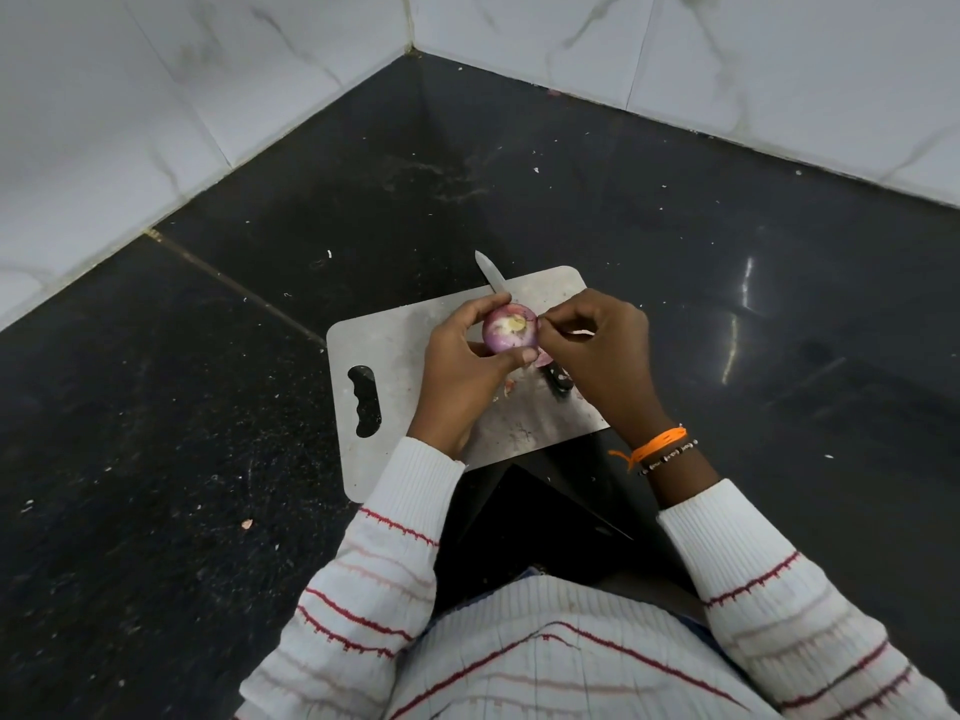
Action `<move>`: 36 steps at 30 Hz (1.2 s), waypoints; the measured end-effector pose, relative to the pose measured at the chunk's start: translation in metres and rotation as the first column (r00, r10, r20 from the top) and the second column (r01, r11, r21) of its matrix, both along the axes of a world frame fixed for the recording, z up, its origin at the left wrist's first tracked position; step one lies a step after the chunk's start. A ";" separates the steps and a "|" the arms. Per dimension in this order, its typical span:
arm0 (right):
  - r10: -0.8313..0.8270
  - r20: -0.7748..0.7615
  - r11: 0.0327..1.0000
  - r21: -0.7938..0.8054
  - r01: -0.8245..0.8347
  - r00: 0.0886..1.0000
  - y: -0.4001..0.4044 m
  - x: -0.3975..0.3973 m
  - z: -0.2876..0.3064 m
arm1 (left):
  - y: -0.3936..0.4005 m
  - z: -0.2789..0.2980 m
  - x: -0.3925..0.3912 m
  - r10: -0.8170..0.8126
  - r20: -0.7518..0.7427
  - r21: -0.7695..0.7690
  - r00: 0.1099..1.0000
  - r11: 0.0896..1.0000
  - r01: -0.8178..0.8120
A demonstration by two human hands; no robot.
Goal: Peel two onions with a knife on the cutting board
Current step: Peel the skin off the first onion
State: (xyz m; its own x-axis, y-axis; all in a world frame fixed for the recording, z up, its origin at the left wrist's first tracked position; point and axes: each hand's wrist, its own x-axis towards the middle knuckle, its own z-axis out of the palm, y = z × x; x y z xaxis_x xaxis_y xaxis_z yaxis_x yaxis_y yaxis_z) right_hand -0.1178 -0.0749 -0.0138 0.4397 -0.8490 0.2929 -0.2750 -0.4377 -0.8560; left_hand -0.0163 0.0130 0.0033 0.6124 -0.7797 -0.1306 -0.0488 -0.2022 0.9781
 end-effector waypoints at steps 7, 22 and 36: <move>0.062 0.045 0.995 0.072 -0.065 0.997 -0.002 -0.003 0.001 | -0.002 -0.001 0.003 0.025 -0.024 -0.011 0.999 1.000 -0.025; 0.047 0.027 0.998 0.048 -0.048 0.999 -0.004 -0.005 0.001 | -0.001 0.001 0.001 -0.002 0.043 0.004 0.999 1.000 0.002; 0.086 0.051 0.992 0.085 -0.090 0.995 -0.007 -0.007 0.003 | -0.003 0.001 0.002 -0.003 0.049 0.005 0.999 1.000 0.003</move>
State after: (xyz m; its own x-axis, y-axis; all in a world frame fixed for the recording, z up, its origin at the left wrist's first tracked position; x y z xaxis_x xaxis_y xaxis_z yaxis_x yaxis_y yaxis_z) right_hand -0.1250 -0.0823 -0.0112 0.5009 -0.8310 0.2418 -0.1969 -0.3815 -0.9031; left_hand -0.0146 0.0102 0.0040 0.6160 -0.7808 -0.1046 -0.0970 -0.2069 0.9735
